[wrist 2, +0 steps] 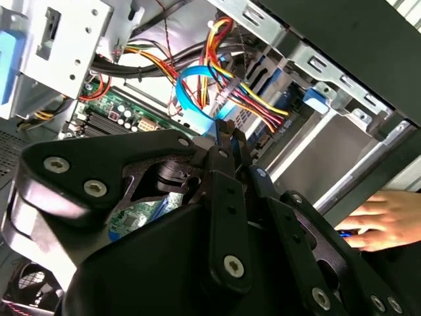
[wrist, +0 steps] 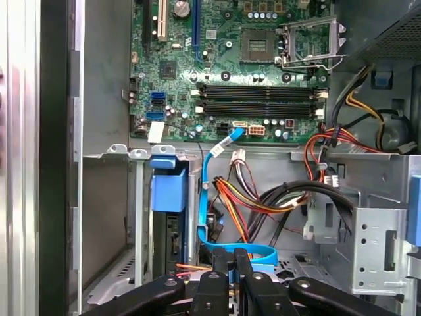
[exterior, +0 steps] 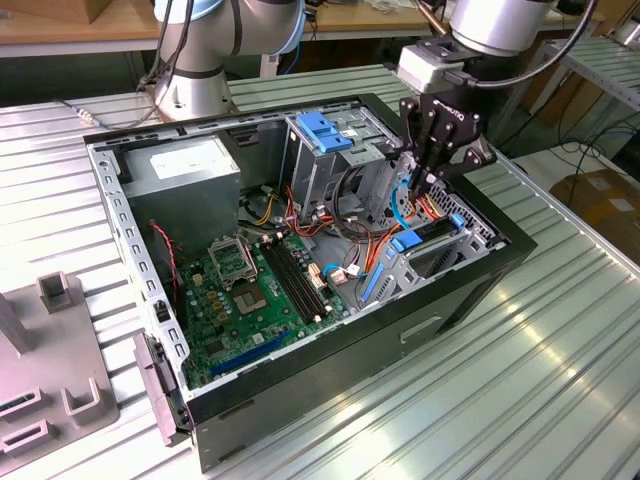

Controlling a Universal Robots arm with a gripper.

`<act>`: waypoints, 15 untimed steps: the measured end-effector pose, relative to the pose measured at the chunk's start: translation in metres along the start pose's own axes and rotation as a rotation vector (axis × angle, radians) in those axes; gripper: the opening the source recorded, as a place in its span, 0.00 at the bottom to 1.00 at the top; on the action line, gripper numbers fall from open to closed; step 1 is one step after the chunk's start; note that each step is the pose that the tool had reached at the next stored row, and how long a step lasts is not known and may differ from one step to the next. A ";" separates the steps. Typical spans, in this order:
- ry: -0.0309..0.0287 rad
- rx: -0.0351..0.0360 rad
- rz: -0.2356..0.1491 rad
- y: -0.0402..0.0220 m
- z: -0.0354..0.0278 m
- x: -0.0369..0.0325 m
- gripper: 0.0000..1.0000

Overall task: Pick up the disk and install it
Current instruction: 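Insert the second disk wire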

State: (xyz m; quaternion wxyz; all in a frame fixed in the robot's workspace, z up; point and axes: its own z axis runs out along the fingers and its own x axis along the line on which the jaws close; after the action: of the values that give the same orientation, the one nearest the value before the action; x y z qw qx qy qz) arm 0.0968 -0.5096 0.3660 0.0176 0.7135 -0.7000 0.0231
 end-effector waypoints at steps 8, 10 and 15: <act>-0.0260 0.0005 0.000 0.0005 0.0012 0.0087 0.16; -0.0259 0.0005 0.000 0.0005 0.0012 0.0087 0.16; -0.0259 0.0005 0.000 0.0005 0.0012 0.0088 0.16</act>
State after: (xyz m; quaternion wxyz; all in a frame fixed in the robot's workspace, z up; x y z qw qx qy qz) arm 0.0965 -0.5184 0.3652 0.0083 0.7137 -0.7003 0.0140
